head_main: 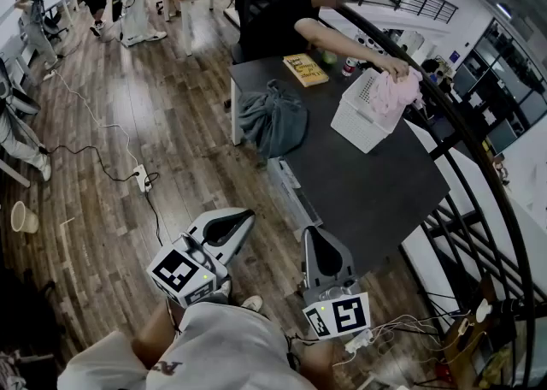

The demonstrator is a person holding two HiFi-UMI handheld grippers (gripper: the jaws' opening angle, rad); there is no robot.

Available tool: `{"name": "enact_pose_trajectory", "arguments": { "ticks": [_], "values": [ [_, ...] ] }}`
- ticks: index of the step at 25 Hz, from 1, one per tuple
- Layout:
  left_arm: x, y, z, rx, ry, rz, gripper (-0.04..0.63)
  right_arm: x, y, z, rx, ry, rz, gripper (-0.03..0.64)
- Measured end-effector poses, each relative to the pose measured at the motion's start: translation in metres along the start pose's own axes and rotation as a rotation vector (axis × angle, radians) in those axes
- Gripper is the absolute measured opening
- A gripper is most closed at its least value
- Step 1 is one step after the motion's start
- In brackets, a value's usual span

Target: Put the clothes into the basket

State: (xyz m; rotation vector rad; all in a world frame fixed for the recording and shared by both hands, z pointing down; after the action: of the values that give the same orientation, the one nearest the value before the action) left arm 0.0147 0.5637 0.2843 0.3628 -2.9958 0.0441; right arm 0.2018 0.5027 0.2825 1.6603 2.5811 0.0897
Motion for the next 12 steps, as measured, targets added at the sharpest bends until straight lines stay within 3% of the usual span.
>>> {"name": "enact_pose_trajectory", "arguments": {
  "ticks": [12],
  "values": [
    [-0.022,0.018,-0.001,0.019,-0.008,0.052,0.005,0.003,0.013,0.008,-0.016,0.022,0.036,0.02]
  ]
}}
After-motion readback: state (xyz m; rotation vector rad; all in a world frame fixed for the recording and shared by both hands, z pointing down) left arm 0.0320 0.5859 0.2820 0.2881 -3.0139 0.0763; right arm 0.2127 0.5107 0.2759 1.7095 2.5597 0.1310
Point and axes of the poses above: the fingertips, and each gripper's own axes: y backward along the fingers, x to its left, z out of its top, the point moved 7 cm from there along y, backward along the fingers, and after that the axes turned 6 degrees about z, right-handed, at the moved point
